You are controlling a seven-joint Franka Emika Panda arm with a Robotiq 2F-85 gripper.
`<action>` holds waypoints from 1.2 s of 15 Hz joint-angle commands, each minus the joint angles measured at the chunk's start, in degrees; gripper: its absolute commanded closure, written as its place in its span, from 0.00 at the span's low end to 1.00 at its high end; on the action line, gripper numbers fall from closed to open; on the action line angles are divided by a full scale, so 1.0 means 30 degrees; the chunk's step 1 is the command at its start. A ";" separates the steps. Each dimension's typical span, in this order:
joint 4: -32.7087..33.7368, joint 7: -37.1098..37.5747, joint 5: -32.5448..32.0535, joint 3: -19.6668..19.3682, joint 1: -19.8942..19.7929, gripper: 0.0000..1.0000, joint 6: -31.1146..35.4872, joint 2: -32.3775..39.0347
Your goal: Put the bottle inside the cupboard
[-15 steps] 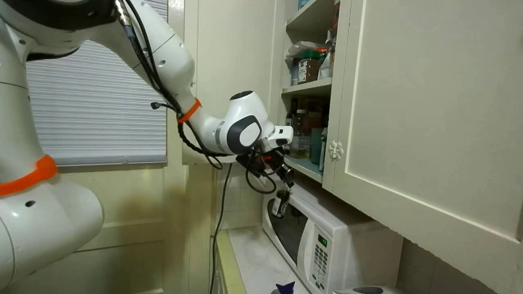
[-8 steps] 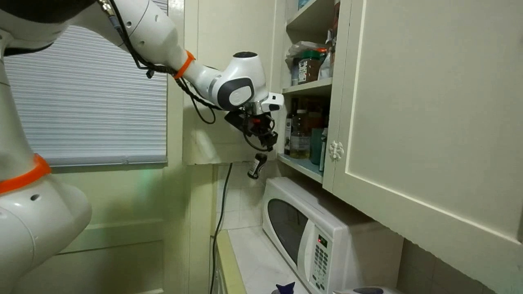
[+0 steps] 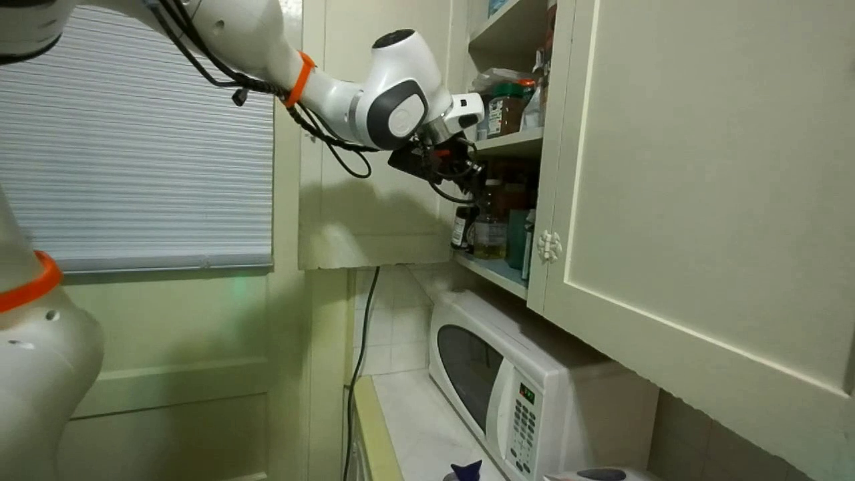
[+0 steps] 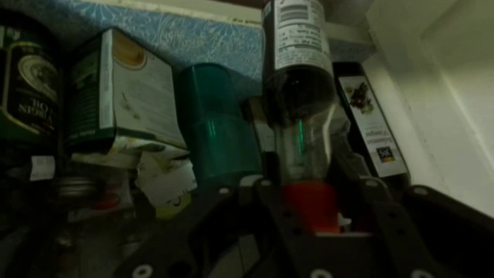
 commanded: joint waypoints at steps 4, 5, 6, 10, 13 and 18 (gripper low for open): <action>-0.1007 0.0873 -0.2676 -0.0207 0.0888 0.88 0.8177 0.2737; -0.1079 0.0925 -0.2935 -0.0012 0.0699 0.88 0.9153 0.3158; -0.1066 0.0799 -0.3119 0.0138 0.0508 0.88 1.0126 0.3576; -0.1085 -0.0367 -0.2559 0.0181 0.0254 0.88 1.2437 0.4682; -0.1045 -0.1122 -0.1933 0.0056 0.0517 0.88 1.2908 0.5172; -0.0840 -0.1761 -0.1368 -0.0089 0.0768 0.88 1.1850 0.5073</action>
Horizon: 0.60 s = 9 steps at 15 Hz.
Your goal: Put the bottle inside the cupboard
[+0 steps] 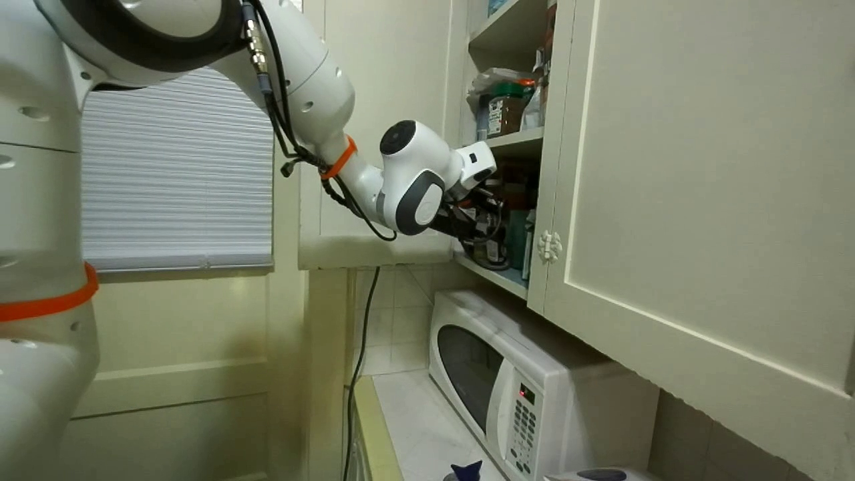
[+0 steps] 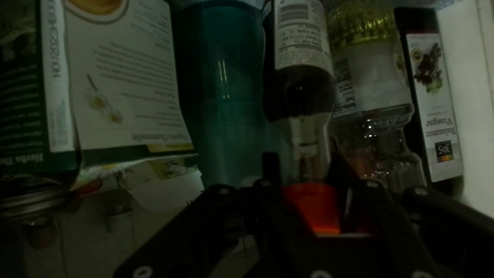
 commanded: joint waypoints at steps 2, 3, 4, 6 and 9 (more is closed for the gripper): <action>0.0490 -0.1251 0.0989 -0.0142 0.0181 0.88 -0.1046 -0.0233; 0.0696 -0.1567 0.0996 -0.0188 0.0168 0.88 -0.1372 -0.0159; 0.0938 -0.1754 0.0883 -0.0217 0.0172 0.88 -0.1779 -0.0061; 0.1526 -0.0614 -0.0942 -0.2650 0.2312 0.88 -0.2850 0.0105; 0.2865 -0.0560 -0.1518 -0.3786 0.3642 0.88 -0.4842 0.0505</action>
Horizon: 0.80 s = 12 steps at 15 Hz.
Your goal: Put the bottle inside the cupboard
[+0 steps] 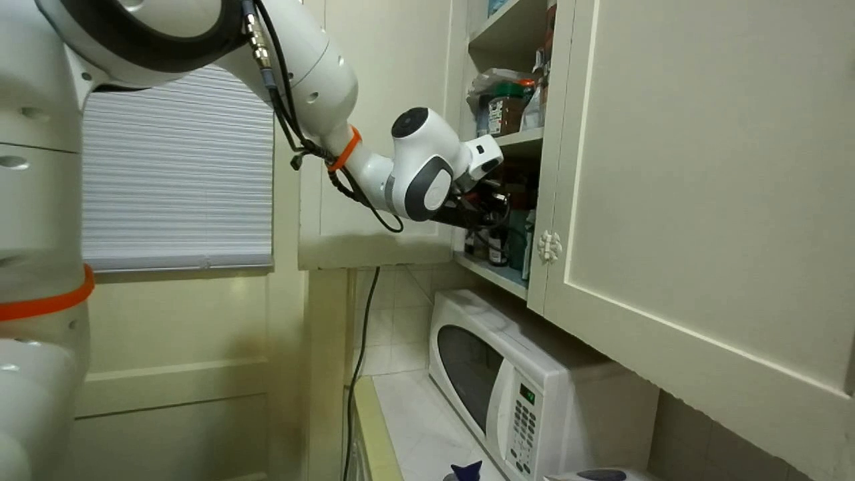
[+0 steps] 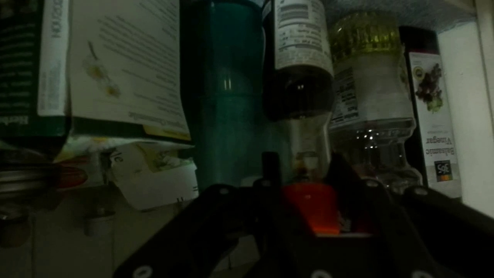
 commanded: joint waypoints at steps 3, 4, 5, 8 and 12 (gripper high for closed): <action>0.2736 0.0427 -0.1170 -0.1696 0.2167 0.88 -0.3669 0.0946; 0.3137 0.0970 -0.1934 -0.1278 0.1783 0.88 -0.4123 0.1134; 0.3596 0.1174 -0.2434 -0.1421 0.1951 0.88 -0.4452 0.1376; 0.4789 0.2153 -0.4032 -0.1636 0.2131 0.88 -0.5423 0.2068; 0.6295 0.3016 -0.5232 -0.1705 0.2295 0.88 -0.6879 0.2818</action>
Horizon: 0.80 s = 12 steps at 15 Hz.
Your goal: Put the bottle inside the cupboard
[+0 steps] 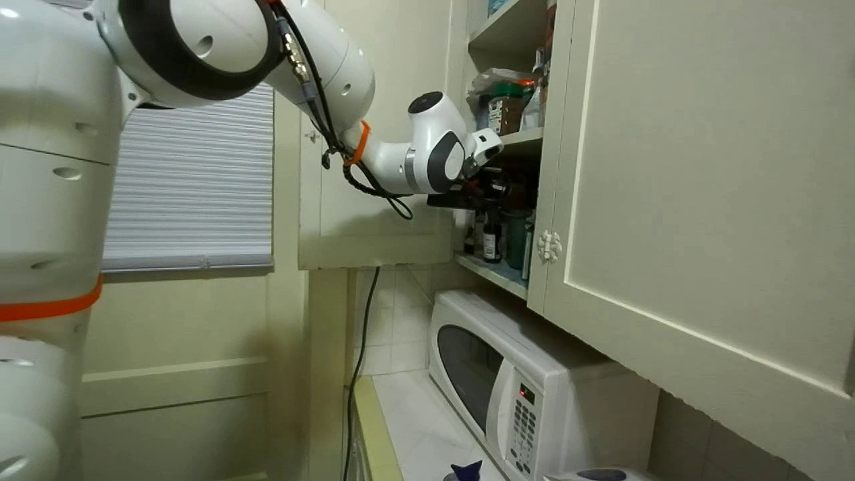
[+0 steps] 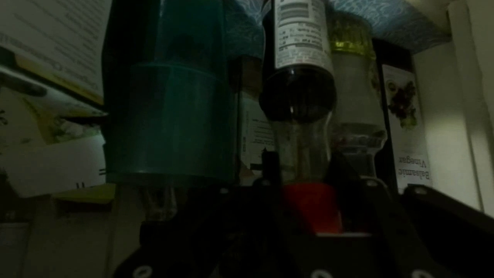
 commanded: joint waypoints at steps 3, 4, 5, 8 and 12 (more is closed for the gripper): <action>0.2373 0.1499 -0.1413 -0.0329 0.0535 0.88 -0.2948 0.0966; 0.2633 0.1607 -0.1544 -0.0337 0.0561 0.88 -0.3350 0.1046; 0.2873 0.1688 -0.1552 -0.0306 0.0561 0.88 -0.3650 0.1152; 0.3343 0.2282 -0.2235 -0.0494 0.0647 0.38 -0.4320 0.1335; 0.3470 0.3139 -0.2915 -0.0655 0.0671 0.15 -0.4681 0.1378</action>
